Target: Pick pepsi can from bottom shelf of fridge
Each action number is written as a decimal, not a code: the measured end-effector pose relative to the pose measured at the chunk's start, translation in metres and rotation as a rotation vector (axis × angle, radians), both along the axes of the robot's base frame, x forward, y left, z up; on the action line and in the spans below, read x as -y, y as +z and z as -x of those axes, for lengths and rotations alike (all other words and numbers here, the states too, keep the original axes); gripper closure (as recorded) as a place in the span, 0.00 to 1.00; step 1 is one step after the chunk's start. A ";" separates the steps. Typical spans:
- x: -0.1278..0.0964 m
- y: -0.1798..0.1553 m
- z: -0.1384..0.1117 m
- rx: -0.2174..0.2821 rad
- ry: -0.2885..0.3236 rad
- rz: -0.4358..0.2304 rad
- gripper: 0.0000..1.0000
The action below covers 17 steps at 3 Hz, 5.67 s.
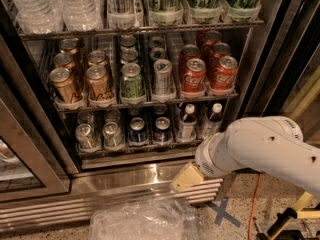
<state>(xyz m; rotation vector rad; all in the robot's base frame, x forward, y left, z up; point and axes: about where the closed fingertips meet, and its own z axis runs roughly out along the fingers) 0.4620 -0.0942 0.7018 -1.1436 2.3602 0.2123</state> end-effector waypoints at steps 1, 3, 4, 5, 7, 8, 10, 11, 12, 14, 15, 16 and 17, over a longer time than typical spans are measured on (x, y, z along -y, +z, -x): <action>-0.022 -0.042 0.008 -0.051 -0.013 -0.035 0.00; -0.030 -0.078 0.014 0.021 -0.159 -0.108 0.00; -0.020 -0.055 0.009 0.132 -0.229 -0.162 0.00; -0.007 -0.028 0.003 0.205 -0.296 -0.215 0.00; -0.010 -0.034 0.004 0.193 -0.282 -0.207 0.00; -0.010 -0.034 0.004 0.193 -0.282 -0.207 0.00; -0.027 -0.055 -0.038 0.210 -0.381 -0.362 0.00; -0.027 -0.055 -0.038 0.210 -0.381 -0.362 0.00; -0.025 -0.048 -0.034 0.251 -0.395 -0.380 0.00; -0.059 -0.116 -0.021 0.230 -0.478 -0.462 0.00; -0.087 -0.152 -0.014 0.242 -0.460 -0.495 0.00; -0.107 -0.167 -0.025 0.332 -0.437 -0.507 0.00; -0.099 -0.160 -0.035 0.402 -0.457 -0.511 0.00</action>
Offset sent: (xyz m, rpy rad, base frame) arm -0.0067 0.0427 -0.1074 0.1750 0.0181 -0.2302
